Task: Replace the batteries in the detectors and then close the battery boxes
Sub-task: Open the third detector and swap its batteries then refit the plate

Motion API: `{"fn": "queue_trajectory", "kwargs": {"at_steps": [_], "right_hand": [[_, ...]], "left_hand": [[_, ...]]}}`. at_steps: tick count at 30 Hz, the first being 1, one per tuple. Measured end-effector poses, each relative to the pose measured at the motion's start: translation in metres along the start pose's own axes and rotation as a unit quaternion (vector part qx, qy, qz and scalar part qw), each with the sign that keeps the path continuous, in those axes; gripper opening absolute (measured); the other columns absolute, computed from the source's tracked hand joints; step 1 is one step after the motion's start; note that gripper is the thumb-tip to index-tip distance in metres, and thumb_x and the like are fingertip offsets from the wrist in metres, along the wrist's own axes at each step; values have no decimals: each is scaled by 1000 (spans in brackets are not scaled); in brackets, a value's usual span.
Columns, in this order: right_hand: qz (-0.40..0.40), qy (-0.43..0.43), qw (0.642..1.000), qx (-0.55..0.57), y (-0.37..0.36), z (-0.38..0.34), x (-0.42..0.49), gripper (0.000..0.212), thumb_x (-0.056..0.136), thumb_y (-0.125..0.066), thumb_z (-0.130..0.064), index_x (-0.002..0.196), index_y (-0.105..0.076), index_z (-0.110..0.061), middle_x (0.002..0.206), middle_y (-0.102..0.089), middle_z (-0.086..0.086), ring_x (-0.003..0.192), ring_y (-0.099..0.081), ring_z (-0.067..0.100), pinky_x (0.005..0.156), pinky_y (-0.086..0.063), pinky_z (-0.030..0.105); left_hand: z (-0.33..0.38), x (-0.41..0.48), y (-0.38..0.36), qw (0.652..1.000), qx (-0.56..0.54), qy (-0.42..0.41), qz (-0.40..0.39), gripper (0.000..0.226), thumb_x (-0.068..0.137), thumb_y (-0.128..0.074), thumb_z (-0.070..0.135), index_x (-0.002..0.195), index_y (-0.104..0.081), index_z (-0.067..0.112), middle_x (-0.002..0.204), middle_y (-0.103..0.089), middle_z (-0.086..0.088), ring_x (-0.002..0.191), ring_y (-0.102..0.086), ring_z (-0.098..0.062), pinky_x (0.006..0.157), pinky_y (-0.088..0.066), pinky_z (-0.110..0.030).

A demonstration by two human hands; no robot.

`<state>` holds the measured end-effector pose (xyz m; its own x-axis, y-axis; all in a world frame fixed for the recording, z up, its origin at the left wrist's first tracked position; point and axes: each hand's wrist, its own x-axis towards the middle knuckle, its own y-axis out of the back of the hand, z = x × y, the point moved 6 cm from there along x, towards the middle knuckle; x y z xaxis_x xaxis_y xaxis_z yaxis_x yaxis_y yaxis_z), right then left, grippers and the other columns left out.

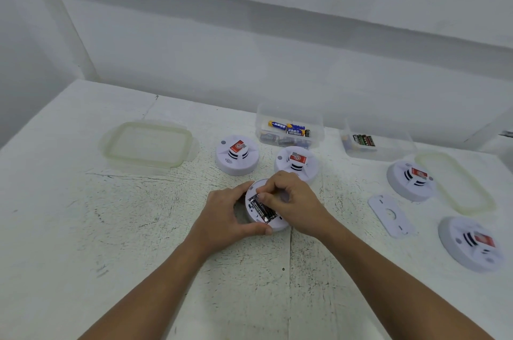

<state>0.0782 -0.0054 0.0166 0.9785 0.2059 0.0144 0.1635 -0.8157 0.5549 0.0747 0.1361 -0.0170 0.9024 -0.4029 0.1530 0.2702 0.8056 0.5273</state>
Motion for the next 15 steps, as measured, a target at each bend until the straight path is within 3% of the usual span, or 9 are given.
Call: {"fn": "queue_trajectory", "kwargs": {"at_steps": [6, 11, 15], "right_hand": [[-8, -13, 1000, -20, -5, 8, 2, 7, 84, -70, -22, 89, -68, -27, 96, -49, -5, 100, -51, 13, 90, -48, 33], [-15, -12, 998, -59, -3, 3, 2, 22, 83, -69, -22, 84, -51, -34, 90, -50, -6, 85, -46, 5, 73, -39, 21], [-9, -27, 997, -75, -4, 4, 4, 29, 80, -70, -21, 71, -45, -31, 85, -53, -3, 86, -46, 12, 69, -37, 23]], "left_hand": [[-1, 0, 0, 1000, -2, 9, 4, 79, 55, -79, 67, 125, -54, 40, 96, -68, 23, 90, -63, -4, 90, -47, -44], [-2, 0, 1, 1000, -8, 14, 4, 77, 54, -81, 66, 122, -56, 39, 93, -69, 23, 88, -63, -4, 89, -48, -44], [-3, 0, 1, 1000, -3, 10, 3, 81, 54, -81, 67, 124, -56, 36, 94, -69, 22, 90, -64, -3, 89, -48, -43]]}}
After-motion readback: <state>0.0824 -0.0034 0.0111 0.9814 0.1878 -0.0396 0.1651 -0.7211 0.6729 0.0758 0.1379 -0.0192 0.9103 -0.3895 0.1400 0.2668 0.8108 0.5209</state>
